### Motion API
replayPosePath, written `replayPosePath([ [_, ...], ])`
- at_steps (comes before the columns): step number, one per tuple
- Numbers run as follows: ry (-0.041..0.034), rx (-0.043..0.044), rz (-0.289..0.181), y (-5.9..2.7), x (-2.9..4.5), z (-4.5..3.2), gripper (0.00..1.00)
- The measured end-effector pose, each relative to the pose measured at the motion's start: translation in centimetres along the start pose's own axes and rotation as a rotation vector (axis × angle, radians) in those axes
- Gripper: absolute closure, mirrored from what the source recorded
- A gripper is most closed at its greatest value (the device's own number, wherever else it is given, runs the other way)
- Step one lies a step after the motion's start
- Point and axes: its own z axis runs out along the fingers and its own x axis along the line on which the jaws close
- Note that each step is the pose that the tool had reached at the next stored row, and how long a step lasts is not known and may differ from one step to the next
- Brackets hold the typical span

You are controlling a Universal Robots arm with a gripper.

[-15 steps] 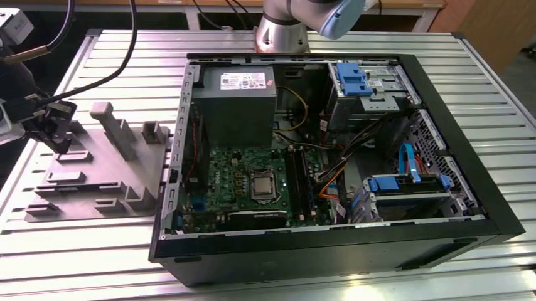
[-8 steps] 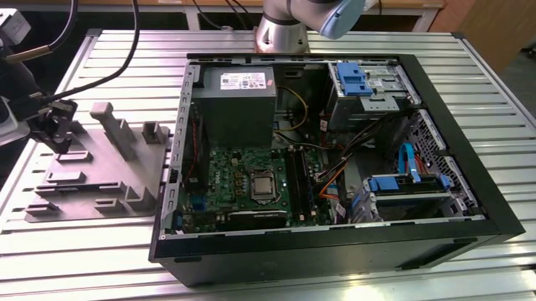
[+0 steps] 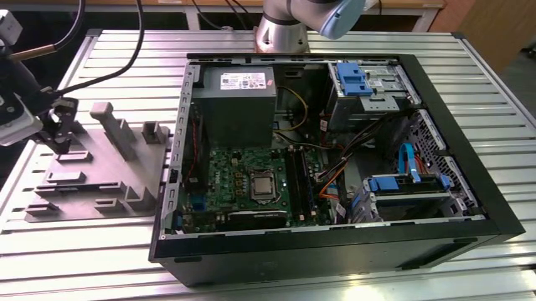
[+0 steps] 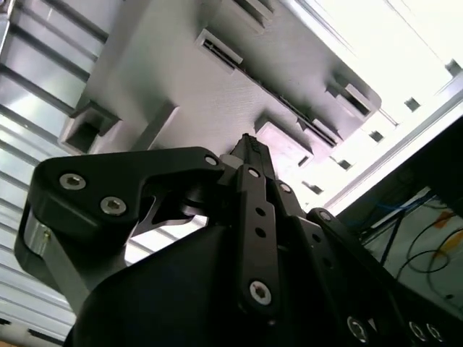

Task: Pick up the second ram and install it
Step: 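Pick up the second ram and move it above second insertion slot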

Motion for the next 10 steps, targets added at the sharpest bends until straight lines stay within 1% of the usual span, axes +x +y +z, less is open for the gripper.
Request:
replayPosePath([
  [10, 0.0081, -0.0047, -0.182, -0.01, 0.01, 0.28, 0.90],
])
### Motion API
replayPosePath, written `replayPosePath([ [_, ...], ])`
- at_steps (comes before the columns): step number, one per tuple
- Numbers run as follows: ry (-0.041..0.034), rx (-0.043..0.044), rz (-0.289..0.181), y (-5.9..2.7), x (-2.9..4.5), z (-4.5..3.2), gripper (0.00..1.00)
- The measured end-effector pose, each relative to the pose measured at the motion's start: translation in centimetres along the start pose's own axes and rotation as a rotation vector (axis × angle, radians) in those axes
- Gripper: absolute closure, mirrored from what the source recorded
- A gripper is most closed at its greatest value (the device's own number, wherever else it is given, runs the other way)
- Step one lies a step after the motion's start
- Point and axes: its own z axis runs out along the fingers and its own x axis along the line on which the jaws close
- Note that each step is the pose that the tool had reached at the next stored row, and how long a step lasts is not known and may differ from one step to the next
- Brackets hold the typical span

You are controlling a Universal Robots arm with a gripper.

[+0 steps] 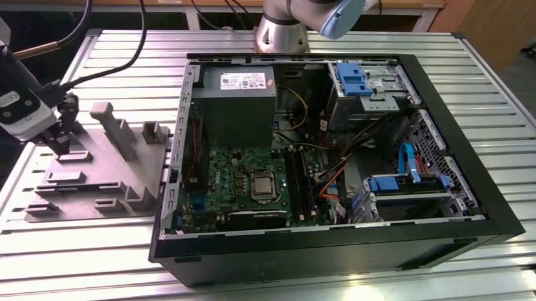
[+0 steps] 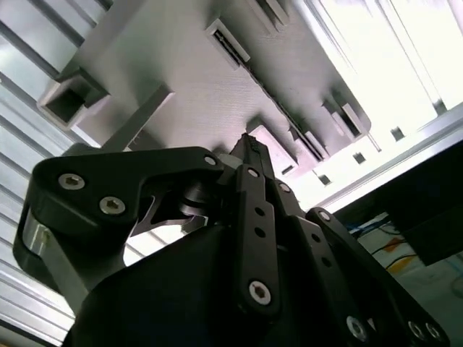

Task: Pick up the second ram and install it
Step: 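Pick up the second ram and move it above second insertion slot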

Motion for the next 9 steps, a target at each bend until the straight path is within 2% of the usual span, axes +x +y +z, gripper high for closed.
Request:
replayPosePath([
  [9, 0.0073, -0.0042, -0.163, -0.02, 0.01, 0.26, 0.90],
])
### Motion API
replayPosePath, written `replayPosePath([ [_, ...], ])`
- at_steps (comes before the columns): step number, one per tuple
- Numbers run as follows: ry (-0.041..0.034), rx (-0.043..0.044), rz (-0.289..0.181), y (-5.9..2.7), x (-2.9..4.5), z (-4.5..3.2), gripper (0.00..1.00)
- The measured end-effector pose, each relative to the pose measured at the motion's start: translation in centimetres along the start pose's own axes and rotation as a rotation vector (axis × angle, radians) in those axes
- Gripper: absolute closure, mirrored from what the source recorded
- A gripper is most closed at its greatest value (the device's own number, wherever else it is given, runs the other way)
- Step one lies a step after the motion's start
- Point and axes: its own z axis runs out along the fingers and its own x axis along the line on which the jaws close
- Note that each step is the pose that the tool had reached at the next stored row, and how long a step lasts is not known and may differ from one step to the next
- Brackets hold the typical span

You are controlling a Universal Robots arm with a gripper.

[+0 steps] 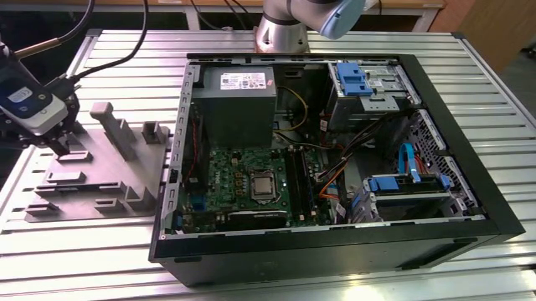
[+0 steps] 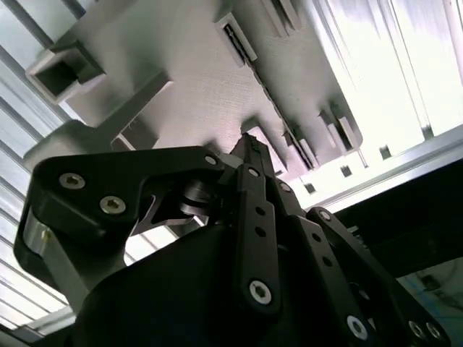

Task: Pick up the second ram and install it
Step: 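Pick up the second ram and move it above second insertion slot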

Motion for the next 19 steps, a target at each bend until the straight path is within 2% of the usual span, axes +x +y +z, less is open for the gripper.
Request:
replayPosePath([
  [19, 0.0153, -0.0090, -0.344, -0.02, 0.01, 0.55, 0.90],
])
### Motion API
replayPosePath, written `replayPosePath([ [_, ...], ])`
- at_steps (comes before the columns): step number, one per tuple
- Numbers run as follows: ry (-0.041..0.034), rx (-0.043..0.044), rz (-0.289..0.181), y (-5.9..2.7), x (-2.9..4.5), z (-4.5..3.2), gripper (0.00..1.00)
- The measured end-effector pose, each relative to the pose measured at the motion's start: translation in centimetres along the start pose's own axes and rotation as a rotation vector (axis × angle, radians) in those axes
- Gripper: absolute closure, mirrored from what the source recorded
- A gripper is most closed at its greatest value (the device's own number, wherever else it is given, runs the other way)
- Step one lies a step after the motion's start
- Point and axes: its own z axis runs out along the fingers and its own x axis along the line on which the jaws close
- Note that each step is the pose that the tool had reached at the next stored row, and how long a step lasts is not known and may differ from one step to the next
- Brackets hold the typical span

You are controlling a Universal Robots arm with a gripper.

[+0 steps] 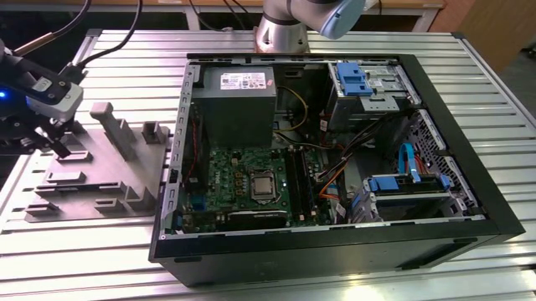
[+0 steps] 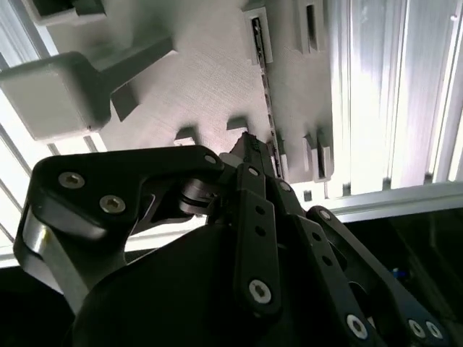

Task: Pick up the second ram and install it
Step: 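Pick up the second ram and move it above second insertion slot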

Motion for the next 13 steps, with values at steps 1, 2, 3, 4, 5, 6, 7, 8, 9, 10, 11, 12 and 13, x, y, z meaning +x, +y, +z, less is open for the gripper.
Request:
replayPosePath([
  [1, 0.0008, -0.0005, -0.018, 0.00, 0.00, 0.03, 0.90],
  [2, 0.0017, -0.0010, -0.038, 0.00, 0.00, 0.06, 0.90],
  [3, 0.0026, -0.0015, -0.055, 0.00, 0.00, 0.08, 0.90],
  [4, 0.0033, -0.0020, -0.073, -0.01, 0.00, 0.11, 0.90],
  [5, 0.0041, -0.0024, -0.091, -0.01, 0.00, 0.14, 0.90],
  [6, 0.0049, -0.0029, -0.109, -0.01, 0.01, 0.17, 0.90],
  [7, 0.0057, -0.0034, -0.127, -0.01, 0.01, 0.20, 0.90],
  [8, 0.0065, -0.0038, -0.146, -0.01, 0.01, 0.23, 0.90],
  [9, 0.0073, -0.0043, -0.164, -0.01, 0.01, 0.26, 0.90],
  [10, 0.0081, -0.0048, -0.182, -0.01, 0.01, 0.29, 0.90],
  [11, 0.0089, -0.0053, -0.201, -0.02, 0.01, 0.32, 0.90],
  [12, 0.0098, -0.0058, -0.219, -0.02, 0.01, 0.35, 0.90],
  [13, 0.0106, -0.0062, -0.237, -0.02, 0.01, 0.38, 0.90],
])
